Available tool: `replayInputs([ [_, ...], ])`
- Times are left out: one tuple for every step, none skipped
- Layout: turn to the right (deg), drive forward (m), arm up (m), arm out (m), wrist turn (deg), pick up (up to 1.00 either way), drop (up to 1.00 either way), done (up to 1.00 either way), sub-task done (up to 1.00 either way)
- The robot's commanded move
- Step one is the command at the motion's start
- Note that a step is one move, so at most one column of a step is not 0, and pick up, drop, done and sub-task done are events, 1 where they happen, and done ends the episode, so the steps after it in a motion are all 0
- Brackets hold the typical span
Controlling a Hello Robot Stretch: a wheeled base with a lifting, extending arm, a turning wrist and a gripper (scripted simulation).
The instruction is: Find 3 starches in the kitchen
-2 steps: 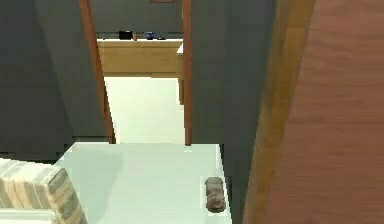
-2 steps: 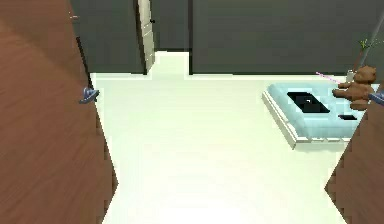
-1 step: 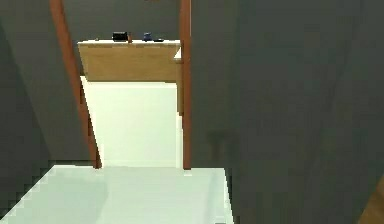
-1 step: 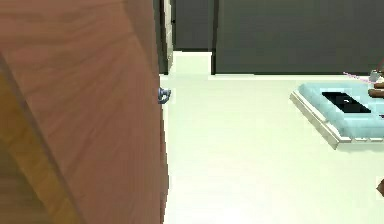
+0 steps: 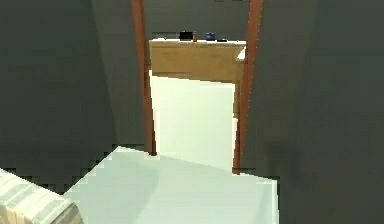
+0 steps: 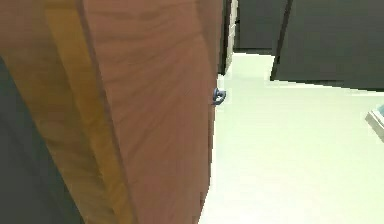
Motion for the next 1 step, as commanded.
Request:
replayInputs([
  [-3.0, 0.00, 0.00, 0.00, 0.0, 0.00, 0.00, 0.00, 0.00],
])
